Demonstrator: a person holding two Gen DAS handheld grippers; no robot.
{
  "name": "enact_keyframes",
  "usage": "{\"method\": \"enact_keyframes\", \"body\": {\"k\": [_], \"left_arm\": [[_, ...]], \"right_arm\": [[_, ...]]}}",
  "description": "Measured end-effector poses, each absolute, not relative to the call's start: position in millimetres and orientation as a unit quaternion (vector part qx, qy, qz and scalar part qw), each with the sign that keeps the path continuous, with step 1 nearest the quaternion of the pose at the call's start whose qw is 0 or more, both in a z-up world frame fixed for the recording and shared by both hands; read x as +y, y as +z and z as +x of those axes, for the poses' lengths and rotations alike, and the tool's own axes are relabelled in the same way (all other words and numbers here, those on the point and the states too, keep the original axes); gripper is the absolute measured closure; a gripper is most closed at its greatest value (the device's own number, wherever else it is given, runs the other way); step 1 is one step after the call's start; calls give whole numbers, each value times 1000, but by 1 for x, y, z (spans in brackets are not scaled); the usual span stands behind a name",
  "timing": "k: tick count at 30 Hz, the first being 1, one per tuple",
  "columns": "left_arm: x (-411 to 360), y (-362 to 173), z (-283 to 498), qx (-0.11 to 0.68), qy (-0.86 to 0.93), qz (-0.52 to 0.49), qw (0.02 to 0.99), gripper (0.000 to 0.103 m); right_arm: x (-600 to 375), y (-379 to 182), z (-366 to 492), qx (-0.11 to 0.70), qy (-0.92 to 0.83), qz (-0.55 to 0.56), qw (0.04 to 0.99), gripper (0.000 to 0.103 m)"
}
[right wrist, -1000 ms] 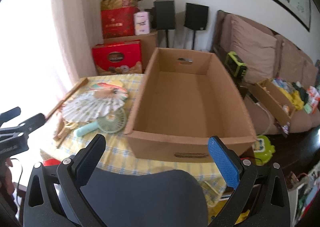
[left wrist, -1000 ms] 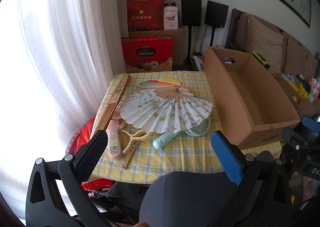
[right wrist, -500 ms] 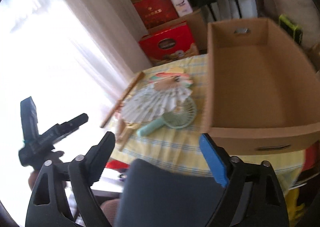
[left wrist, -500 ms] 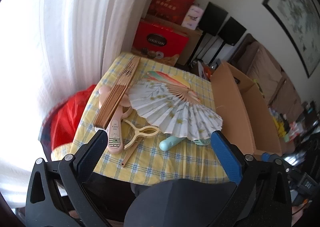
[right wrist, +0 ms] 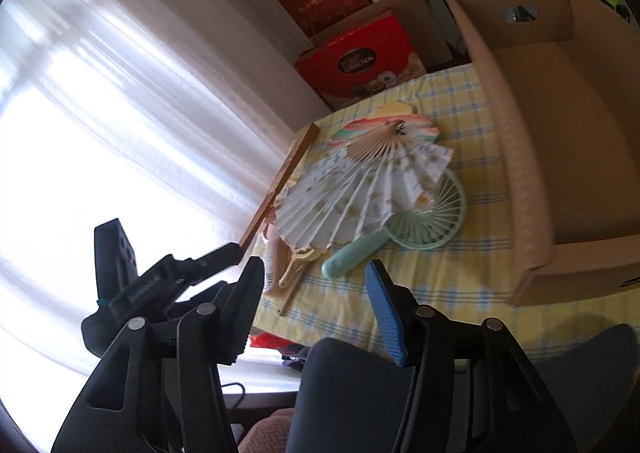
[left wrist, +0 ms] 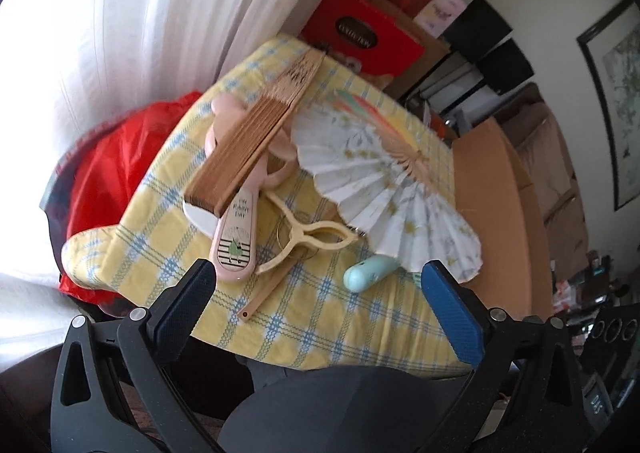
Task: Organize objects
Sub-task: 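Reach the left tool toward the white paper folding fan on the table, then close the left tool on the white paper fan's edge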
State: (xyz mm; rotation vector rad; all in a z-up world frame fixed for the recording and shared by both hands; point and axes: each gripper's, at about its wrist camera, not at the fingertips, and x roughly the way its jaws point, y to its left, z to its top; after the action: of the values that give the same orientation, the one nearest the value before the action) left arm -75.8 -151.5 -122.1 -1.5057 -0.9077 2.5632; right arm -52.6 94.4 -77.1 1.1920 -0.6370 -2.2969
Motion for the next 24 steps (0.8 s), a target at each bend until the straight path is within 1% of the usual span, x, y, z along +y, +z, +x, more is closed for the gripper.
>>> {"method": "enact_keyframes", "body": {"k": [2,4,6,8,9,10,12,16,19,23,24], "left_arm": [[-157,-128,-76,-317,818,-481,19,4],[-165,-133,-75,-359,806,-469,29,8],[-171,-136,-73,-413,793,-446,45,8],[-173,-140,-74,-446,781,-434,58,8],[-173,-144,-77,-463,772,-430,69,11],[-173,-148,-80,-471,764,-434,77,16],[-173,-159,-87,-491,745,-445,82,22],[-173,-176,-94,-528,719,-444,89,38],[-171,-181,-99,-531,718,-441,87,42],[-169,-189,-105,-547,709,-436,92,48],[-167,-190,-108,-548,708,-435,94,51]], "right_arm": [[88,-85,-57,-231,-834,444,233,52],[87,-93,-61,-242,-828,448,232,52],[87,-102,-65,-266,-820,449,233,52],[89,-109,-68,-296,-810,447,239,52],[89,-112,-69,-309,-805,446,240,52],[89,-115,-71,-322,-801,445,239,52],[87,-118,-74,-341,-795,442,237,52],[90,-126,-78,-382,-789,428,220,53],[87,-138,-89,-411,-772,435,215,60],[90,-153,-96,-444,-754,441,198,63],[90,-155,-97,-449,-753,440,195,64]]}}
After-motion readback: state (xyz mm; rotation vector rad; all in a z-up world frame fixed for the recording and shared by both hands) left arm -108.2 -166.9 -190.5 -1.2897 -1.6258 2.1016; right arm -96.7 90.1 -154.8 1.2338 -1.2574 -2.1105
